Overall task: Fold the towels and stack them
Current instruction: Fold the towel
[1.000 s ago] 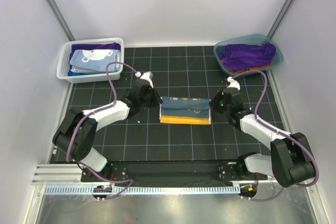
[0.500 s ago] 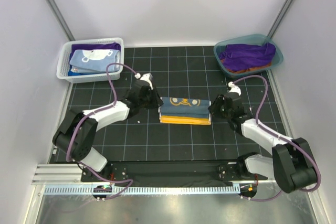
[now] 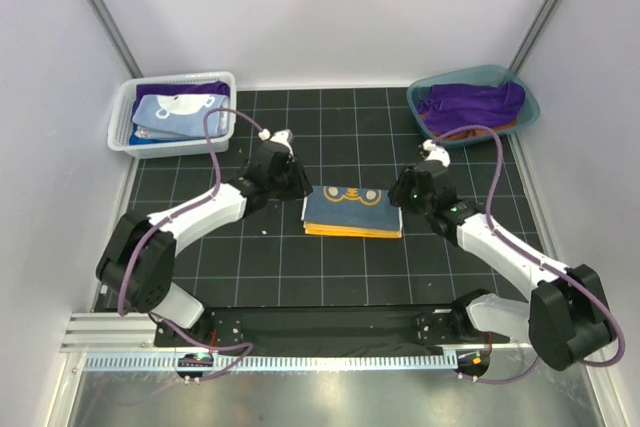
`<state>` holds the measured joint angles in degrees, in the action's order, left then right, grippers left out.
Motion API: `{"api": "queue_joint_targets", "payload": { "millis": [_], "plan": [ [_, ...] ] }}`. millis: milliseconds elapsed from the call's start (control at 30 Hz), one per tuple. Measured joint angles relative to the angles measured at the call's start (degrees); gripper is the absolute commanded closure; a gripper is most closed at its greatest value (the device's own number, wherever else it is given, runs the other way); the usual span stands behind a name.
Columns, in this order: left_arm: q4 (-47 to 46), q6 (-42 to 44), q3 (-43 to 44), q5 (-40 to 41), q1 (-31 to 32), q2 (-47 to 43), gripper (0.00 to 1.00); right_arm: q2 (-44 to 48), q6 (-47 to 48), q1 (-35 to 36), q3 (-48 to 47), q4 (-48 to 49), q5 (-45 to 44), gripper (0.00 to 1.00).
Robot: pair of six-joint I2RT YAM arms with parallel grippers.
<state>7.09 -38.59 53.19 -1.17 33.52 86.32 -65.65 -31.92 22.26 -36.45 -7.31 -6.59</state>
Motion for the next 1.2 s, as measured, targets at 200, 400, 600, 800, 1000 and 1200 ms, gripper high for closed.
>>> {"api": "queue_joint_targets", "payload": {
  "millis": [200,400,600,800,1000,1200],
  "plan": [
    [6.16,-0.98,3.34,4.44,3.32,4.04,0.49,-3.85,-2.19,7.32,-0.68,-5.73,-5.68,0.57],
    [9.75,-2.54,2.47,6.12,3.98,5.68,0.47,-3.69,-4.24,7.63,-0.09,-8.87,-9.79,0.55],
    [10.03,-3.63,1.68,6.08,3.98,5.95,0.48,-3.65,-5.14,7.65,1.03,-10.58,-11.65,0.55],
    [9.84,-4.61,1.57,5.70,3.98,6.34,0.50,-3.61,-5.75,7.65,1.81,-11.21,-12.37,0.54],
    [9.35,-5.20,1.29,4.98,3.98,7.30,0.54,-3.61,-6.08,7.65,2.34,-10.91,-12.31,0.54],
    [8.98,-6.23,0.96,4.57,4.24,7.39,0.59,-3.80,-6.73,7.67,2.86,-10.64,-12.13,0.57]
  ]
}}
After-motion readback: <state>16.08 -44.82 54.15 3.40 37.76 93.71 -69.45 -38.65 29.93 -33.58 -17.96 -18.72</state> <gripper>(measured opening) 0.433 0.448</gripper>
